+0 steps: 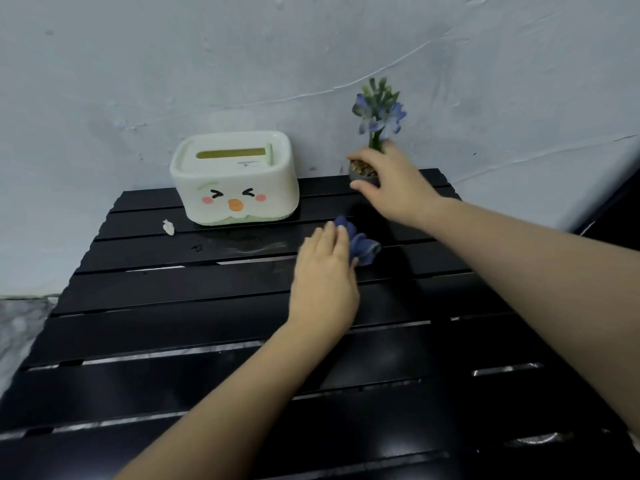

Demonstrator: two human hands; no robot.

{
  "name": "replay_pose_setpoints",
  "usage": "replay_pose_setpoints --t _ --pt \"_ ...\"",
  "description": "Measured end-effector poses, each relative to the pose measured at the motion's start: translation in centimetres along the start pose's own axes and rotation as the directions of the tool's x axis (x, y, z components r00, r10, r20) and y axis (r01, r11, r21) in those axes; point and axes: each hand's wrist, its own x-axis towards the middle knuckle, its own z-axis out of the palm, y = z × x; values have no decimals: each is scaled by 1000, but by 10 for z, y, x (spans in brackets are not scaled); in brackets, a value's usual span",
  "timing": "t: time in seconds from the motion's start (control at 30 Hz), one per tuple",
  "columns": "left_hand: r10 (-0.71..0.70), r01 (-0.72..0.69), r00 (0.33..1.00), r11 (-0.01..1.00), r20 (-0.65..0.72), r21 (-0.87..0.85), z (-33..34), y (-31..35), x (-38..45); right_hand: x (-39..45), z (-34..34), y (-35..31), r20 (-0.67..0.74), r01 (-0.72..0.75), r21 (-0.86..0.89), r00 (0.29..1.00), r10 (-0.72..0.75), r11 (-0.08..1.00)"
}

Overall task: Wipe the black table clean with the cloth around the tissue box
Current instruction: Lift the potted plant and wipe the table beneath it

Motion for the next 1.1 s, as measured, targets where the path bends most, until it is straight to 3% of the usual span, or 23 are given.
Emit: replay_pose_setpoints --t 0.1,0.17,0.27,0.37,0.43,0.53,0.8,0.97,1.1 --pt "138 -133 990 959 3 -252 1 13 14 -3 -25 16 -69 7 -29 998 -9 1000" --pt "103 -124 992 919 -75 -375 -4 13 28 -6 -39 24 -115 4 -35 993 -8 999" --pt "-131 103 958 987 -254 -120 -10 6 44 -11 -55 32 -124 5 -31 992 -9 999" --pt "-229 242 968 960 -107 141 4 10 41 -14 -64 37 -111 26 -54 993 -32 998" --pt "-264 264 964 948 -27 179 17 14 43 -15 -66 40 -125 33 -48 991 -39 998" --pt "-282 282 959 945 -20 167 24 17 66 -15 -68 45 -151 28 -31 988 -32 999" --pt "-98 89 994 985 51 146 41 26 115 -22 -74 72 -149 -10 -32 989 5 999" --pt "74 -82 987 996 144 47 55 62 129 -26 -77 84 -171 -46 -13 984 43 999" --pt "257 -246 956 965 140 -95 63 96 119 -30 -77 85 -196 -40 -2 980 39 999"
